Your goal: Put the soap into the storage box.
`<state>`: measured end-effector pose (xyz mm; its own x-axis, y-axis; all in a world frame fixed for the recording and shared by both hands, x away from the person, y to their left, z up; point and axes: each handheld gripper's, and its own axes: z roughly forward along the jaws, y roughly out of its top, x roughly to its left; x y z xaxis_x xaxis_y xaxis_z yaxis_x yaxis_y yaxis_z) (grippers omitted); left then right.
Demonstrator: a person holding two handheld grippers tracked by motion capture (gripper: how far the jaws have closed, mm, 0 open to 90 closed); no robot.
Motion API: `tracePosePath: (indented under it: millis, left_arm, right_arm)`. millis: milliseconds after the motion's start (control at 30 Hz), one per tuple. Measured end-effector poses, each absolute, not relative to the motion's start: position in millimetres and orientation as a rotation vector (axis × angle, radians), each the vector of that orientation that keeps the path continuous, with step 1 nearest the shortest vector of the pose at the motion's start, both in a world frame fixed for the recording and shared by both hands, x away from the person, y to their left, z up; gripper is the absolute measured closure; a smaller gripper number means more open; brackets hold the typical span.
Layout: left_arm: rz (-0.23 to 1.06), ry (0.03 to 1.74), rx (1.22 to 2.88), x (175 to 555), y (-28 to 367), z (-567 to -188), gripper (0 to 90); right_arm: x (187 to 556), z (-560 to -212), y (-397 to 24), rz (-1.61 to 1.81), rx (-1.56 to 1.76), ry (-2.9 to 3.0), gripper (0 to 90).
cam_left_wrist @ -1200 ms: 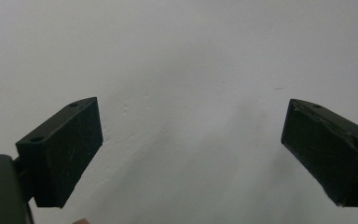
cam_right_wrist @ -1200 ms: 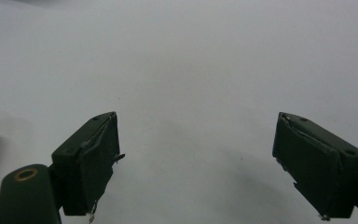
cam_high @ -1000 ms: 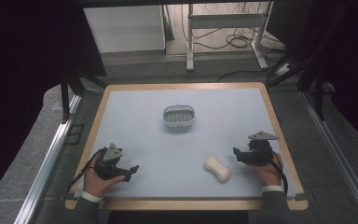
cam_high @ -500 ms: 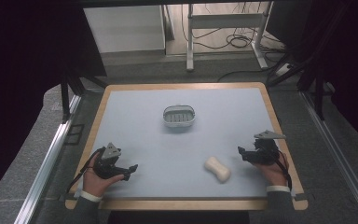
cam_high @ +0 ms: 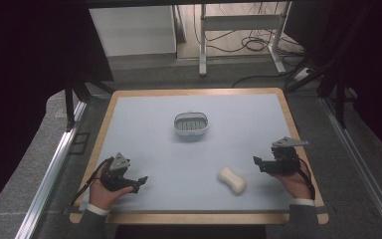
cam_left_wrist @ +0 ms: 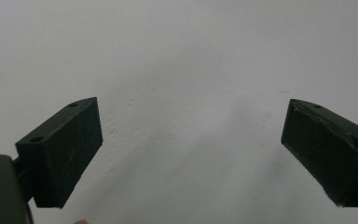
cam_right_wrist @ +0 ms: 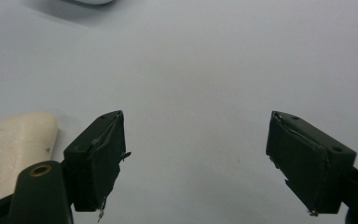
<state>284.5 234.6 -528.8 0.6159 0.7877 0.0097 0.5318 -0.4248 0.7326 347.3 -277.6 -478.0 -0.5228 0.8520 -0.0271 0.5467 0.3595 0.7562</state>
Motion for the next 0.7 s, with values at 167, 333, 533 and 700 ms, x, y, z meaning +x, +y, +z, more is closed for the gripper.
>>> tracePosePath:
  millis: [167,333,533,700]
  left_arm:
    - [0.461,1.024,2.141,284.4,234.5,-528.3,5.7]
    - [0.46,1.025,2.142,284.4,234.2,-528.3,5.7]
    - [0.46,1.021,2.157,283.6,230.7,-529.6,5.7]
    - [0.459,1.025,2.152,283.0,230.9,-529.0,5.7]
  right_arm:
    - [344.6,-472.7,-274.9,0.991,1.193,2.208,19.2]
    - [341.5,-466.3,-269.7,0.995,1.172,2.233,19.2]
    - [337.1,-460.1,-259.3,0.981,1.153,2.254,19.2]
    - [336.4,-458.9,-249.4,0.948,1.142,2.31,19.2]
